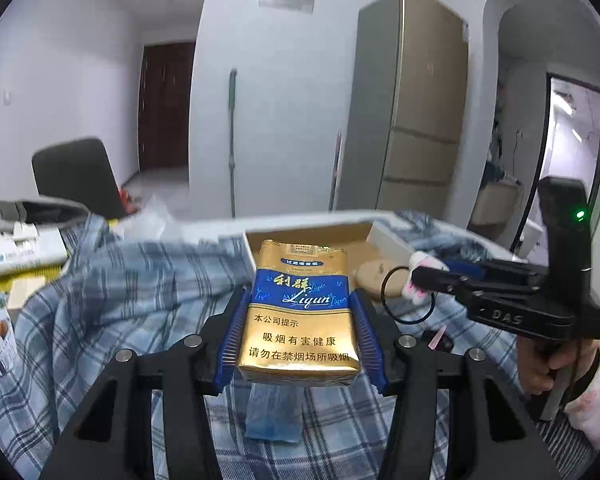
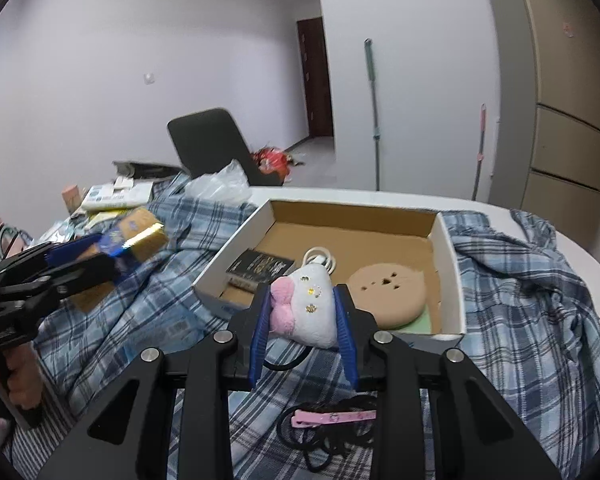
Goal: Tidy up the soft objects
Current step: 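Grasp the yellow-blue 'Liqun' pack with the left gripper while the right gripper holds the bunny, then lower the bunny and the 'Liqun' pack into the box and open both grippers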
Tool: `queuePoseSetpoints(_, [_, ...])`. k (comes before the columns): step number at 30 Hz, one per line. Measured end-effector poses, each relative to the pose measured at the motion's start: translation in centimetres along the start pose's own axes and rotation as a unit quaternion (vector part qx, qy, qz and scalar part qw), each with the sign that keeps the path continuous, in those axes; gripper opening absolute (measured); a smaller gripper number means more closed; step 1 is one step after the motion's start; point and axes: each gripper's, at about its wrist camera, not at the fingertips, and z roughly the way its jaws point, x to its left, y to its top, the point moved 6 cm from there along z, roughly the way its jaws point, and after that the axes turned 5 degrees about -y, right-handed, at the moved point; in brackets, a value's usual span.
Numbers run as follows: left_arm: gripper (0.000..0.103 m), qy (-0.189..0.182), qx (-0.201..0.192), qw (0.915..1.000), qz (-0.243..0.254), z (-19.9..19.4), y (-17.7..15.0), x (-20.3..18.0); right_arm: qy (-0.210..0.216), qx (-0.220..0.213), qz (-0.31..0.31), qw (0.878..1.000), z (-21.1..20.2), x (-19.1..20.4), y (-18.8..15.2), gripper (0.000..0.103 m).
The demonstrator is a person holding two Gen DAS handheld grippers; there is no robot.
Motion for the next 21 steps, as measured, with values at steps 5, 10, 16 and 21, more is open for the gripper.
queuePoseSetpoints(5, [0.054,0.006,-0.047,0.9989,0.008,-2.0,1.2,-1.0,-0.012,-0.029,0.014,0.999,-1.0,-0.7,0.8,0.03])
queuePoseSetpoints(10, [0.054,0.016,-0.089,0.9957,0.018,-3.7,3.0,-2.1,-0.074,-0.075,0.01,0.994,-2.7,-1.6,2.1,0.03])
queuePoseSetpoints(16, [0.054,0.032,-0.106,0.9933,0.033,-4.1,7.3,-4.1,-0.078,-0.096,0.019,0.992,-5.5,-1.5,5.9,0.03])
queuePoseSetpoints(21, [0.054,0.075,-0.106,0.9912,0.028,-1.6,11.4,-4.8,-0.102,-0.131,0.026,0.986,-7.2,-2.8,9.9,0.03])
